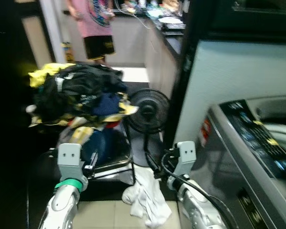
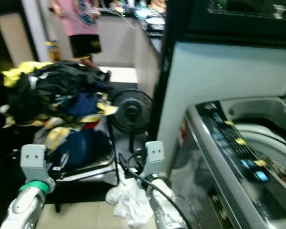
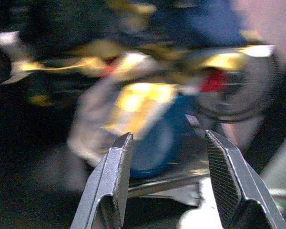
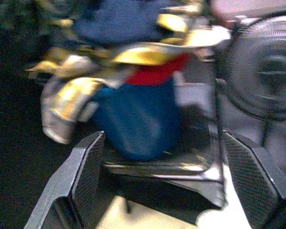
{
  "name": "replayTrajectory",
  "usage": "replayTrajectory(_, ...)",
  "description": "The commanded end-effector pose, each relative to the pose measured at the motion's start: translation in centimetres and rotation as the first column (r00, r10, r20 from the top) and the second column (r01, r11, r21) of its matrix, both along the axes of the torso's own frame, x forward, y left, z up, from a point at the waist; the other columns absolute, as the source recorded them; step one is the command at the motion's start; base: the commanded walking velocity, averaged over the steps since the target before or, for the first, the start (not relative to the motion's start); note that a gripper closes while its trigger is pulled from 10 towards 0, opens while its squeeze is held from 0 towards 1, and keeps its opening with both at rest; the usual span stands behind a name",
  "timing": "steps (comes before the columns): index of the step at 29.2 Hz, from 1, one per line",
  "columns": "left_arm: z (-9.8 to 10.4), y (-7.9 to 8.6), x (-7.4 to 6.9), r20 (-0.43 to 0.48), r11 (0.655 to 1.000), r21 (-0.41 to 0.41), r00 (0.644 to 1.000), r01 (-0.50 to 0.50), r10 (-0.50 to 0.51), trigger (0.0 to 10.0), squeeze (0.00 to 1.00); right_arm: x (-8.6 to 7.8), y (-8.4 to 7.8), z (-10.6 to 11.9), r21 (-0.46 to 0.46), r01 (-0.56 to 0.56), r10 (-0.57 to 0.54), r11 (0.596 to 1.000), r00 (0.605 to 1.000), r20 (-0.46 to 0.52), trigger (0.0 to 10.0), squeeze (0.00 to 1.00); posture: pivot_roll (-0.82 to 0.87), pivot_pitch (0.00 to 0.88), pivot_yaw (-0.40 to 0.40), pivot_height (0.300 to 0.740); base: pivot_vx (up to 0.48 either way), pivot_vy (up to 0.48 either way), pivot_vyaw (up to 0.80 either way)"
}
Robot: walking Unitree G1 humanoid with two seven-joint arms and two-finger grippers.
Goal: Clothes washing
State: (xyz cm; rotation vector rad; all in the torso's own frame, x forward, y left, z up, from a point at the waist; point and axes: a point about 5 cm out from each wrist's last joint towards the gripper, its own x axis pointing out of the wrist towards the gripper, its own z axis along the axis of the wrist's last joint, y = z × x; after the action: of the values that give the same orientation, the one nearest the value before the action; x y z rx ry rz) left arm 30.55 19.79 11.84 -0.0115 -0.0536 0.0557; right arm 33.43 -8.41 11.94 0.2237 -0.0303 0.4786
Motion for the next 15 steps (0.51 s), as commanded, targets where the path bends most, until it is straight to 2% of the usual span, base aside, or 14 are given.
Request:
replayTrajectory(1,-0.49,-0.72,0.1,-0.015,1.0,-0.007,1.0,0.024,-0.024,10.0,0.0,-0.14,-0.4,-0.74,-0.04,-0.009,0.008,0.999,1.0,-0.012,10.0,0.0,0.01,0.0,-0.005,0.74,0.311,0.0,0.8)
replayTrajectory(3,-0.54,-0.75,0.2,-0.016,1.0,-0.002,1.0,0.026,-0.026,10.0,0.0,-0.1,-0.33,-0.74,-0.061,-0.021,0.02,0.998,1.0,-0.009,10.0,0.0,0.01,0.0,-0.02,0.74,0.311,0.0,0.8)
replayTrajectory(6,-0.48,-0.68,0.53,-0.009,1.0,0.01,1.0,0.028,-0.028,10.0,0.0,0.05,-0.51,-0.49,-0.099,-0.024,0.024,0.995,1.0,-0.007,10.0,0.0,0.02,0.0,-0.057,0.74,0.31,0.0,0.0)
replayTrajectory(12,-0.37,-0.66,1.01,-0.007,1.0,0.0,1.0,0.019,-0.019,10.0,0.0,0.29,-0.69,-0.12,-0.079,-0.019,0.019,0.997,1.0,-0.005,10.0,0.0,0.0,0.0,-0.045,0.74,0.307,0.0,0.0)
replayTrajectory(15,-0.53,-0.85,1.01,-0.016,1.0,0.0,1.0,0.02,-0.02,10.0,0.0,0.12,-0.51,-1.01,-0.087,-0.011,0.009,0.996,1.0,-0.025,10.0,0.0,0.01,0.0,-0.023,0.74,0.307,0.0,0.0)
